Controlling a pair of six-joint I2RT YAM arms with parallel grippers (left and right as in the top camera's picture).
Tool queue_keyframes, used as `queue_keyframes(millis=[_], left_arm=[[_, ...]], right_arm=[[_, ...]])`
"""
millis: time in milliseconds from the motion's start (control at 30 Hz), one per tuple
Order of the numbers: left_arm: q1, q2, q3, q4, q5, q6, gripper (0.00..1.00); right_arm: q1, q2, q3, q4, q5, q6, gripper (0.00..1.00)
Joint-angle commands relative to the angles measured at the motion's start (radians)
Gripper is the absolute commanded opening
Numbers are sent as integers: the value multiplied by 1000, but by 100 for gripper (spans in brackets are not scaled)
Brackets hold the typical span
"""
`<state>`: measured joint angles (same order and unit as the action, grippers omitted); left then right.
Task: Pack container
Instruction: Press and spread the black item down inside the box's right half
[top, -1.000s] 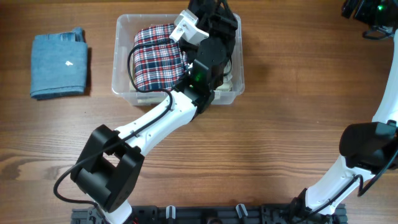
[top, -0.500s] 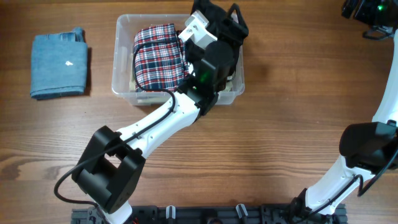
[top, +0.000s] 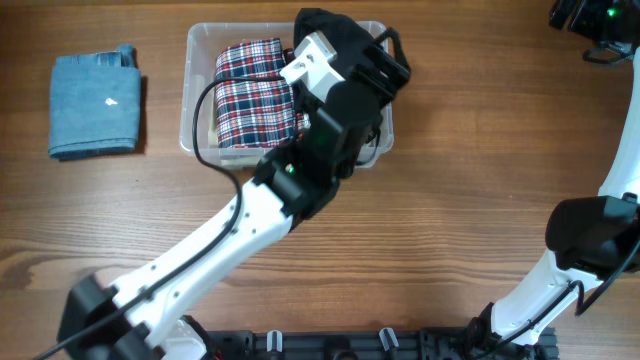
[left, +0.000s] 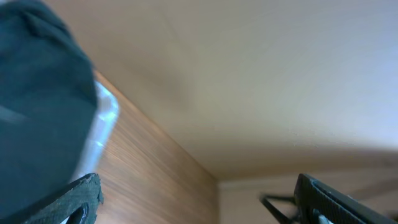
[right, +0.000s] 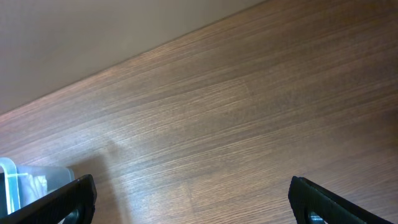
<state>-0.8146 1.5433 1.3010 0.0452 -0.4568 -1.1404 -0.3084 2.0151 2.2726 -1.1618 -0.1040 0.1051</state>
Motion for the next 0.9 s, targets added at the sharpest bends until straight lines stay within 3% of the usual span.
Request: queue_keyframes(millis=[0, 67, 100, 133, 167, 200, 300, 400, 533, 600, 667, 867], left_arm=[[-19, -61, 12, -5, 19, 98, 100], [-16, -65, 12, -2, 11, 142, 100], [-5, -60, 12, 14, 11, 198, 90], [10, -50, 12, 34, 11, 273, 62], [30, -34, 12, 56, 11, 335, 46], [50, -16, 12, 78, 12, 382, 31], [126, 52, 12, 113, 63, 533, 4], [159, 105, 12, 112, 143, 751, 4], [161, 156, 12, 112, 143, 1061, 4], [171, 173, 12, 112, 142, 1162, 4], [194, 197, 12, 97, 133, 1215, 5], [259, 319, 12, 66, 132, 1215, 4]], right_arm=[[3, 8, -4, 2, 6, 9, 99], [3, 8, -4, 3, 6, 9, 100], [3, 8, -4, 3, 6, 9, 100], [3, 8, -4, 3, 6, 9, 100], [3, 8, -4, 3, 6, 9, 100], [3, 8, -4, 2, 6, 9, 100], [3, 8, -4, 2, 6, 9, 100], [3, 8, -4, 2, 6, 9, 100], [3, 8, -4, 2, 6, 9, 100], [3, 8, -4, 2, 6, 10, 100], [3, 8, -4, 3, 6, 9, 100], [3, 8, -3, 3, 6, 9, 100]])
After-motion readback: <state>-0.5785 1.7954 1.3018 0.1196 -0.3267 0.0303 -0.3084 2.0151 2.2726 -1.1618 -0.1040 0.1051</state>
